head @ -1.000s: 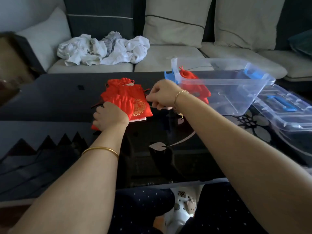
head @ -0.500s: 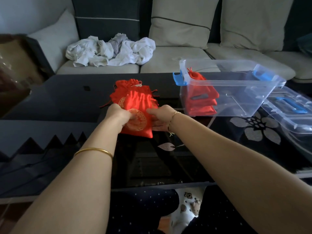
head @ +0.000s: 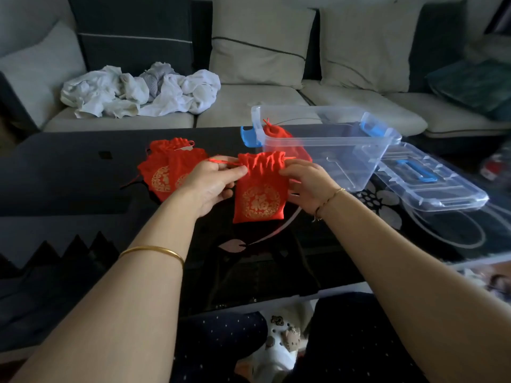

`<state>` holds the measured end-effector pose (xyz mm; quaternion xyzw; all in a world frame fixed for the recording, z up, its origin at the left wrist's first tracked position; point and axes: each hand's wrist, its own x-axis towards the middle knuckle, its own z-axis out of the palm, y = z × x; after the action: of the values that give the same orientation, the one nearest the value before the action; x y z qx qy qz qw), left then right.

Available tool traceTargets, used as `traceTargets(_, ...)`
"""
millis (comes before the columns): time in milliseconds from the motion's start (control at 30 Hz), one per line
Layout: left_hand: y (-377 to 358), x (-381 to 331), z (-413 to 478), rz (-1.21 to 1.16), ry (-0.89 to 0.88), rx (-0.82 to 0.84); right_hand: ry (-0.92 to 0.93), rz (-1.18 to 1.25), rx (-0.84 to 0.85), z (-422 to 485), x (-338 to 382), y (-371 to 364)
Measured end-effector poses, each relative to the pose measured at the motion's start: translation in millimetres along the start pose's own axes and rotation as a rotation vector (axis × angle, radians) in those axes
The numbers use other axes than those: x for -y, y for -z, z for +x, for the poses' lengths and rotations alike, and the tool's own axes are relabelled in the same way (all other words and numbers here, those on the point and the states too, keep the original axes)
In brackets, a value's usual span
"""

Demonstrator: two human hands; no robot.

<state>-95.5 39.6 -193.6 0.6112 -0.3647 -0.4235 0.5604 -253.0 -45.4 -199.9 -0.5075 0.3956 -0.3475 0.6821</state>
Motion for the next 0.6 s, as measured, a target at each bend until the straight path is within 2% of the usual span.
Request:
traceTargets(133,-8,0,1,-0.002,-0.002,-0.009,-0.065,0.308,-0.026,-2,7,12)
traceTargets(367,-8,-4,0,0.034,0.004,0.009,-0.008,0.397,-0.046,4,6,17)
traceTargets(467,-4,-5,-1,-0.021,0.000,-0.022,0.040,0.327,-0.095,1,7,16)
traceTargets(600,0,-5,-1,-0.047,-0.004,-0.085,0.136,0.026,-0.193,-3,8,17)
